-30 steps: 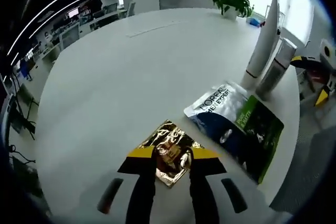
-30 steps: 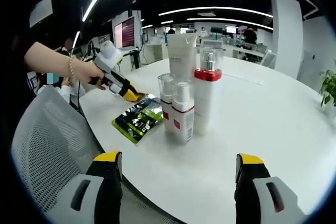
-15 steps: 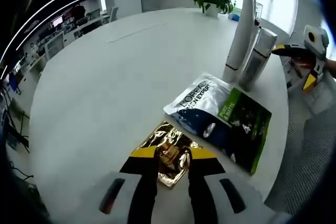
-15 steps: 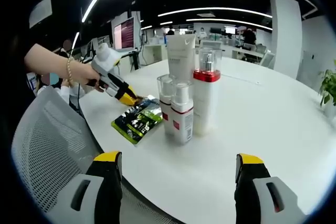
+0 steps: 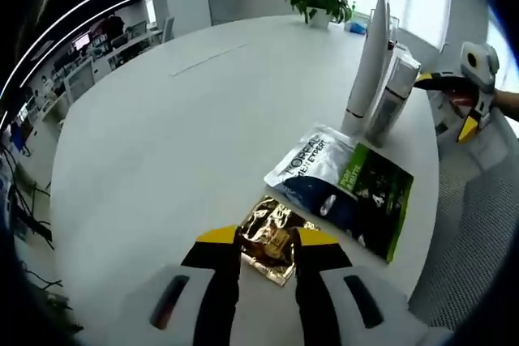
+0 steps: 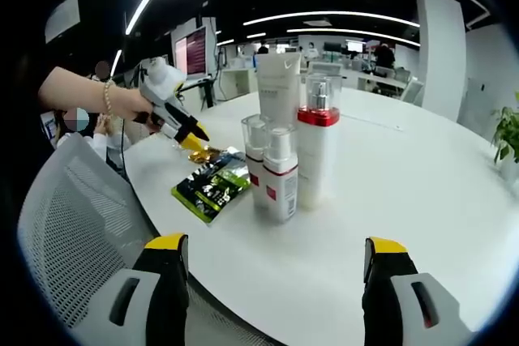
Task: Arrange the skincare products in the storage area until every visible bottle or jar stands upright without overlapping.
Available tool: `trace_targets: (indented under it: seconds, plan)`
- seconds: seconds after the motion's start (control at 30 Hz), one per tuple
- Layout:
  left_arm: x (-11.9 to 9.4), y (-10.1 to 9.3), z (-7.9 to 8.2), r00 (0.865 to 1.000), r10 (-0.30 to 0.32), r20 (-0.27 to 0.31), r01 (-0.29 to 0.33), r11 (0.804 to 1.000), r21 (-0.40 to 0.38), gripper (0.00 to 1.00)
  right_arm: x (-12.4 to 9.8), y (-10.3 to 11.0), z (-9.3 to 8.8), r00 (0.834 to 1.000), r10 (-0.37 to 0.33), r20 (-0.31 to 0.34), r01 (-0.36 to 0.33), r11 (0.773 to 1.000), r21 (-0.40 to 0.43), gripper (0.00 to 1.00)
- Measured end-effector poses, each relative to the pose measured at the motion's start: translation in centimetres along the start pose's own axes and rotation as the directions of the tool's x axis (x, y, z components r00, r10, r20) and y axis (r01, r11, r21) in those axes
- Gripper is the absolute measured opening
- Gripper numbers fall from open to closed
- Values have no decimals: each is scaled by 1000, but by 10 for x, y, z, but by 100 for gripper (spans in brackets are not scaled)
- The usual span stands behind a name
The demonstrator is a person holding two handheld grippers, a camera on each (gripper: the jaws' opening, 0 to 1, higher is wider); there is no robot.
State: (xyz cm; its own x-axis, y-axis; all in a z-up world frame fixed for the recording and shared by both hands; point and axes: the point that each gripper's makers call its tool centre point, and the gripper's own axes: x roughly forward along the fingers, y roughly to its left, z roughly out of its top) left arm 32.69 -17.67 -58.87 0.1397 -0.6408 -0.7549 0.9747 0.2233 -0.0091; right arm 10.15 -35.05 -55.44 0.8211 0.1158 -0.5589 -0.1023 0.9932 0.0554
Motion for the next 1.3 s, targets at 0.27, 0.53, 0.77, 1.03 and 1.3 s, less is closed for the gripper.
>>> trace_targets:
  seconds: [0.27,0.53,0.77,1.03,1.3]
  plan:
    - [-32,1,-11,996,61,70,-50,988,-148,42,0,0,0,1000,2,2,-2,1000,2,96]
    - [-64,16,-61,976,213,51,-173,893,-415,66,1,3,-1,1000,13,-3,-13,1000,5,96]
    - [-73,7,-73,975,218,54,-171,879,-446,71,1,2,-1,1000,14,0,-14,1000,14,96]
    - [-90,-25,-56,972,200,124,-122,880,-459,80,1,1,-1,1000,10,3,-10,1000,26,97]
    - [-92,-40,-68,972,214,93,-164,909,-383,86,0,3,-1,1000,13,0,-13,1000,26,97]
